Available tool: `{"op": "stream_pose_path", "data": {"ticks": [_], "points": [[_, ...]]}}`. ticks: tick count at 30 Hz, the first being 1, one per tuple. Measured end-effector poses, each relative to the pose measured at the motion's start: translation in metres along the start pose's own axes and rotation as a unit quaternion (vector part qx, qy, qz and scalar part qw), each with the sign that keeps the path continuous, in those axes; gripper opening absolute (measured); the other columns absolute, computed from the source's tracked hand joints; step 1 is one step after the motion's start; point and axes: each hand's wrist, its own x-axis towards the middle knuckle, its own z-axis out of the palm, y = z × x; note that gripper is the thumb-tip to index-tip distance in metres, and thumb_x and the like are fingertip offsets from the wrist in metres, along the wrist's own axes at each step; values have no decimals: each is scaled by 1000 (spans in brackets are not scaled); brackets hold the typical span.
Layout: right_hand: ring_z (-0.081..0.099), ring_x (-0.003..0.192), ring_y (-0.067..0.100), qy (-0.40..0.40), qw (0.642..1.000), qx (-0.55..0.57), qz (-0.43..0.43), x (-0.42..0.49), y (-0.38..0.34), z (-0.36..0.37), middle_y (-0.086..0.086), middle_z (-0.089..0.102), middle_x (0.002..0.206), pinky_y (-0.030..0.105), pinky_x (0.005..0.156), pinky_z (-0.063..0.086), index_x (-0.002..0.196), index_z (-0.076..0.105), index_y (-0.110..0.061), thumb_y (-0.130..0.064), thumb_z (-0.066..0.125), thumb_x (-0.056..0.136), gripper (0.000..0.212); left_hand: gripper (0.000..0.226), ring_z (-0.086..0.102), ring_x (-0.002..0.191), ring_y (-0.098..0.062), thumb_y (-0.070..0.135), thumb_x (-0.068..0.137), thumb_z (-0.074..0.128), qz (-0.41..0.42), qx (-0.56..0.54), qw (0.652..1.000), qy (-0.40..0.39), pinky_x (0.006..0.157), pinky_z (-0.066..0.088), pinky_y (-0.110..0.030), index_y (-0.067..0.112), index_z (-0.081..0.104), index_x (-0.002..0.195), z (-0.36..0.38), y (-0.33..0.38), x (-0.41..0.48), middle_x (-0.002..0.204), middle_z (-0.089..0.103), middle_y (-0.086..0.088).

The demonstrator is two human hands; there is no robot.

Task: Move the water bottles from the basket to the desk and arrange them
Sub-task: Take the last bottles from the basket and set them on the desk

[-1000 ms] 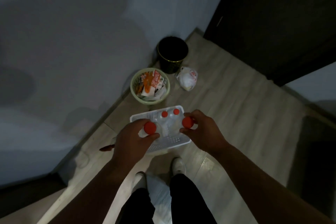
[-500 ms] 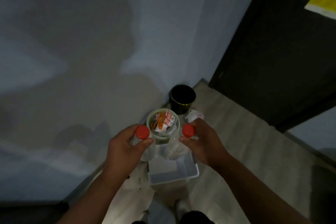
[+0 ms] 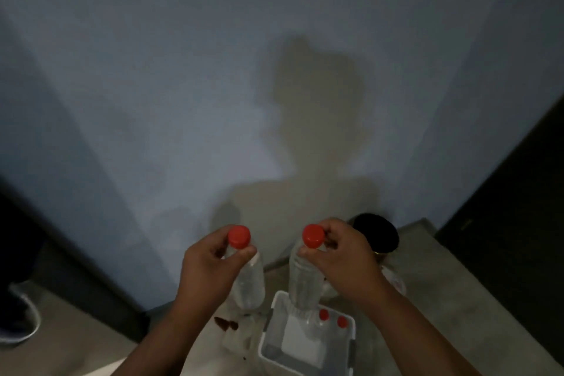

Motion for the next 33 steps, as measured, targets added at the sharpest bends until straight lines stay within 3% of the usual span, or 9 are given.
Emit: {"op": "stream_pose_path", "data": {"ticks": [7, 12, 15, 17, 20, 23, 28, 33], "points": [[66, 74, 8, -101, 991, 6, -89, -4, -18, 21, -9, 69, 78, 28, 70, 53, 80, 64, -29, -18, 82, 68, 24, 38, 66, 69, -2, 2, 73, 78, -19, -4, 995, 95, 68, 51, -17, 38, 70, 83, -41, 28, -45, 81, 72, 7], [66, 77, 0, -203, 969, 7, -139, -15, -49, 62, -17, 70, 82, 23, 72, 52, 80, 66, -29, -20, 82, 69, 22, 24, 67, 71, -7, 33, 60, 78, -53, -4, 980, 190, 69, 54, -26, 40, 72, 83, -93, 30, -83, 79, 74, 3], [66, 77, -1, -249, 954, 15, -164, -26, -67, 96, -18, 70, 82, 22, 72, 51, 79, 66, -32, -20, 83, 68, 24, 26, 61, 64, 2, 16, 66, 82, -61, 25, 969, 237, 62, 50, -17, 34, 72, 82, -126, 30, -109, 78, 72, 1], [66, 78, -1, -289, 940, 15, -183, -39, -85, 126, -18, 70, 83, 20, 72, 50, 80, 66, -36, -20, 84, 68, 27, 27, 61, 63, 4, 9, 68, 83, -81, 51, 955, 281, 61, 48, -13, 32, 73, 77, -154, 30, -132, 73, 72, 9], [66, 79, 0, -348, 914, 11, -208, -63, -114, 171, -17, 70, 84, 22, 74, 52, 87, 64, -42, -24, 83, 69, 32, 25, 67, 69, -4, 25, 63, 80, -108, 64, 928, 351, 66, 53, -22, 41, 72, 81, -198, 22, -167, 75, 73, 11], [66, 79, 2, -401, 886, 6, -231, -93, -143, 219, -14, 71, 83, 27, 76, 54, 88, 65, -37, -24, 81, 69, 28, 26, 68, 74, -4, 22, 64, 85, -130, 65, 897, 417, 71, 55, -28, 40, 73, 79, -242, 4, -202, 78, 73, 13], [64, 75, 0, -465, 845, -3, -264, -144, -190, 298, -14, 70, 80, 25, 74, 52, 85, 66, -34, -19, 82, 67, 29, 37, 67, 76, 2, 8, 66, 85, -146, 72, 860, 484, 67, 49, -10, 39, 71, 80, -315, -23, -251, 79, 72, 21], [61, 70, -3, -500, 819, 14, -280, -195, -236, 367, -14, 70, 79, 15, 67, 47, 81, 67, -29, -12, 83, 67, 27, 45, 66, 76, 3, 6, 68, 83, -154, 81, 836, 520, 67, 48, -7, 49, 71, 72, -385, -40, -292, 78, 71, 23]]}}
